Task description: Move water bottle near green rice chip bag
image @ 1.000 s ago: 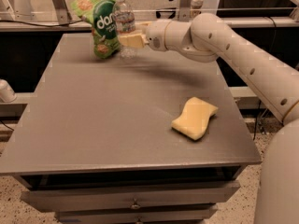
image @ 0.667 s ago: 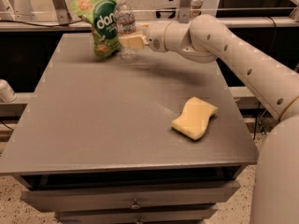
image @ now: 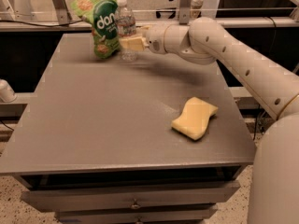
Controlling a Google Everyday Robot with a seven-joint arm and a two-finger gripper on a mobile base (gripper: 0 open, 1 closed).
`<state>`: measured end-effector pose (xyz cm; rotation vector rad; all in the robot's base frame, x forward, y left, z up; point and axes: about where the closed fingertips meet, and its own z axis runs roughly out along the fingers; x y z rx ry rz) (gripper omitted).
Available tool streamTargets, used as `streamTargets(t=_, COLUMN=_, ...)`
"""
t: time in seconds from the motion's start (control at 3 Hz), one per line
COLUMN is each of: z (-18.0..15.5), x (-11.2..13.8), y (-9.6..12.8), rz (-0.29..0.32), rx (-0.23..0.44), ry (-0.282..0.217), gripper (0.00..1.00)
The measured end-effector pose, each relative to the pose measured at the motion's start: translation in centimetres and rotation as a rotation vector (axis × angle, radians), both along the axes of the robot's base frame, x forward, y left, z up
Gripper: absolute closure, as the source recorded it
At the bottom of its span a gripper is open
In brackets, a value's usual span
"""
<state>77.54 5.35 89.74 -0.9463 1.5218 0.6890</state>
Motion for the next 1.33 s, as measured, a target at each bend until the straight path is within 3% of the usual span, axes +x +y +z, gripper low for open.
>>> streamTargets(t=0.67, z=-0.6, x=-0.1, y=-0.3, rz=-0.002, rx=0.004, ry=0.008, gripper=0.13)
streamTargets(t=1.0, z=-0.7, x=-0.3, y=-0.6, rz=-0.003, rx=0.004, ry=0.008, gripper=0.0)
streamTargets(t=1.33, z=-0.4, x=-0.9, y=-1.4, rz=-0.005, rx=0.006, ry=0.004, gripper=0.0)
